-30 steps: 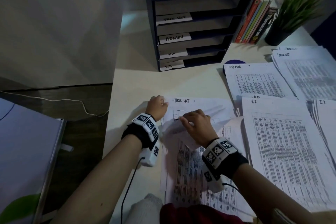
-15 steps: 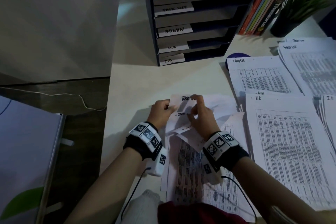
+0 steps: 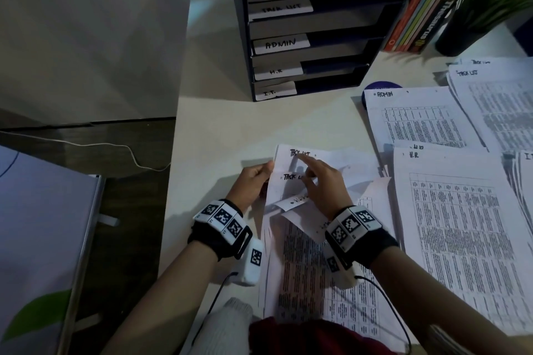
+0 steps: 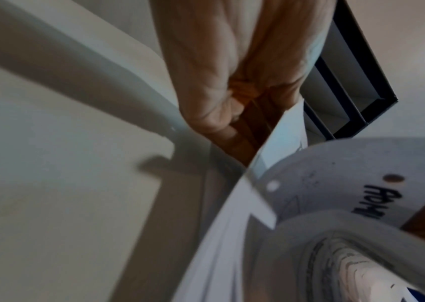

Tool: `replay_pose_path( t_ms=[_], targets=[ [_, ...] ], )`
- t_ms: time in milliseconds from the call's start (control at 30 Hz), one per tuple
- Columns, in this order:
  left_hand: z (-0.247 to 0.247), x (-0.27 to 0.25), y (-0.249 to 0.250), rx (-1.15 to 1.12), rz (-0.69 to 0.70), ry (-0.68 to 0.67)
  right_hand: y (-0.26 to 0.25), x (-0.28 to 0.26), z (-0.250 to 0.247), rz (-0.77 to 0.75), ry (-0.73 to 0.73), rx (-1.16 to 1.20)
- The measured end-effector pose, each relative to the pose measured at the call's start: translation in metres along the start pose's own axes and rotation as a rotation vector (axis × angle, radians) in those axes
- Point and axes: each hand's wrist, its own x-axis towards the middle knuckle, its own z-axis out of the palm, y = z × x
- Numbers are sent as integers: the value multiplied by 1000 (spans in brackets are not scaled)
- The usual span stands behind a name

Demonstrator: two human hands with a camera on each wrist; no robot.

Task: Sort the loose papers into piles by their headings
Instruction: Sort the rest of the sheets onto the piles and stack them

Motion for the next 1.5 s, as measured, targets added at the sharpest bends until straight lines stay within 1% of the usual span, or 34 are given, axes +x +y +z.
replay_pose_path(
  t_ms=[67, 133, 200, 267, 333, 367, 400, 500, 567, 600, 700, 733, 767, 833, 900, 933, 967, 1000, 1033, 1067, 1100, 1167, 1200, 1267, 1333, 1400, 1433, 1467, 1500],
  targets=[
    [0, 0, -3, -43, -17, 2, 0, -3, 0, 3, 21, 13],
    [1, 2, -4, -62, -29, 15, 0, -4, -1, 27, 5, 25],
    [3, 2, -2, -24, -34, -3, -2, -4, -3, 68, -44, 61],
    [5, 1, 1, 53, -20, -45, -4, -6, -5, 69, -71, 90],
    [6, -2, 5, 96, 0, -89, -5, -5, -8, 64, -81, 67],
    [7, -2, 5, 85, -2, -88, -4, -5, -8, 65, -71, 49],
    [7, -1, 5, 75, -10, -57, -3, -5, -8, 58, -39, 36],
    [4, 5, 0, 136, 7, 103, 5, -15, -4, -37, 70, 27],
    [2, 7, -4, 170, 20, 126, 10, -23, -2, -39, 90, -47],
    [2, 5, -5, 170, 17, 97, 11, -28, 0, -44, 125, -115],
    [3, -3, 0, 246, 31, -94, 8, -29, -5, -131, 299, -300],
    [4, -4, 2, 282, 44, -150, 4, -26, -8, -154, 318, -335],
    [4, -5, 4, 303, 40, -183, 2, -24, -10, -194, 297, -360],
    [4, -5, 9, 305, 7, -156, 1, -20, -11, -239, 217, -337],
    [0, -2, 8, 393, 53, 2, -5, -21, -10, -188, 133, -283],
    [-2, 0, 6, 470, 85, 89, -7, -23, -10, -123, 83, -250],
    [-5, 1, 5, 548, 91, 161, -9, -26, -11, -67, 38, -234],
    [-6, 2, 4, 618, 61, 207, -9, -28, -11, -17, -12, -214],
    [-6, 3, 4, 677, 10, 222, -10, -31, -11, -23, -40, -217],
    [-5, 3, 4, 737, -33, 205, -13, -33, -12, -66, -75, -253],
    [-3, 3, 4, 801, -61, 182, -12, -35, -11, -116, -115, -298],
    [2, 5, 3, 880, -77, 140, -5, -34, -9, -120, -199, -335],
    [4, 5, 4, 871, -57, 119, -6, -31, -10, -108, -245, -338],
    [7, 4, 1, 716, 33, 98, -10, -23, -16, -14, -283, -303],
    [9, -2, -2, 499, 176, 114, -13, -11, -21, 18, -248, -333],
    [9, -7, -5, 407, 296, 146, -19, 2, -26, 35, -243, -292],
    [9, -8, -9, 394, 306, 127, -22, 8, -28, 24, -241, -278],
    [9, -9, -11, 348, 263, 97, -25, 13, -29, 24, -228, -251],
    [9, -9, -13, 277, 169, 64, -27, 19, -29, 8, -201, -210]
  ],
)
